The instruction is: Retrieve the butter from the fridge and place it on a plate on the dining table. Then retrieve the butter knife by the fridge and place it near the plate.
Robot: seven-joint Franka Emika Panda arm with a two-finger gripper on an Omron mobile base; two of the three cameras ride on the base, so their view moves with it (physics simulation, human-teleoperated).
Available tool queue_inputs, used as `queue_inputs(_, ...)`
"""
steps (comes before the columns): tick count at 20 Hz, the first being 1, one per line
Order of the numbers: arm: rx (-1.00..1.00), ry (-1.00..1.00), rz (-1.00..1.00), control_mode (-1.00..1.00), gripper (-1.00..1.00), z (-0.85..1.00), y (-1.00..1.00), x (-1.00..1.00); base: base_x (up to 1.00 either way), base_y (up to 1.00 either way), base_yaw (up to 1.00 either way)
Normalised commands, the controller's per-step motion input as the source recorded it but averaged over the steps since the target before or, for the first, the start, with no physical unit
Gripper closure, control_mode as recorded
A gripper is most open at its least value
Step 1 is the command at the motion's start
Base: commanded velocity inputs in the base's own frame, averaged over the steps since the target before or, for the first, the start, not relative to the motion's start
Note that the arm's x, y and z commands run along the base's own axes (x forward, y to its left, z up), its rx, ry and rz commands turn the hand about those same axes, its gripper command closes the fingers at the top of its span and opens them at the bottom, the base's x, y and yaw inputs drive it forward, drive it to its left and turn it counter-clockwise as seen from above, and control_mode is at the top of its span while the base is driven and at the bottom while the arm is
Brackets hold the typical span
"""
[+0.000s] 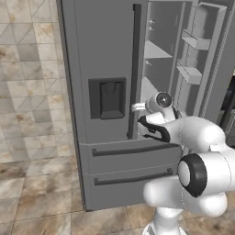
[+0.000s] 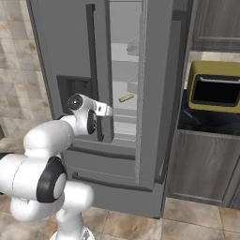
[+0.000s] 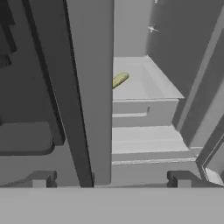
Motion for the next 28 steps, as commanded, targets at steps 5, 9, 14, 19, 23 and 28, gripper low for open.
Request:
queue_inputs(5,0.12,-0.03,0.04,-1.00,-1.00,0.45,0.68,0.59,0.00,0.00,0.00)
queue_inputs(9,0.00,0.00,-0.14,-1.00,-1.00,0.00,0.28,0.70,0.00,0.00,0.00)
queue_inputs(14,0.00,0.00,-0.18,-1.00,-1.00,-0.06,0.00,0.27,0.00,0.00,0.00)
queue_inputs(19,0.01,-0.03,-0.02,-1.00,-1.00,-0.23,0.07,0.12,0.00,0.00,0.00)
queue_inputs(23,0.02,-0.03,0.00,-1.00,-1.00,-0.03,0.01,0.52,0.00,0.00,0.00)
queue_inputs(28,0.04,-0.04,0.00,-1.00,-1.00,-0.10,0.00,0.64,0.00,0.00,0.00)
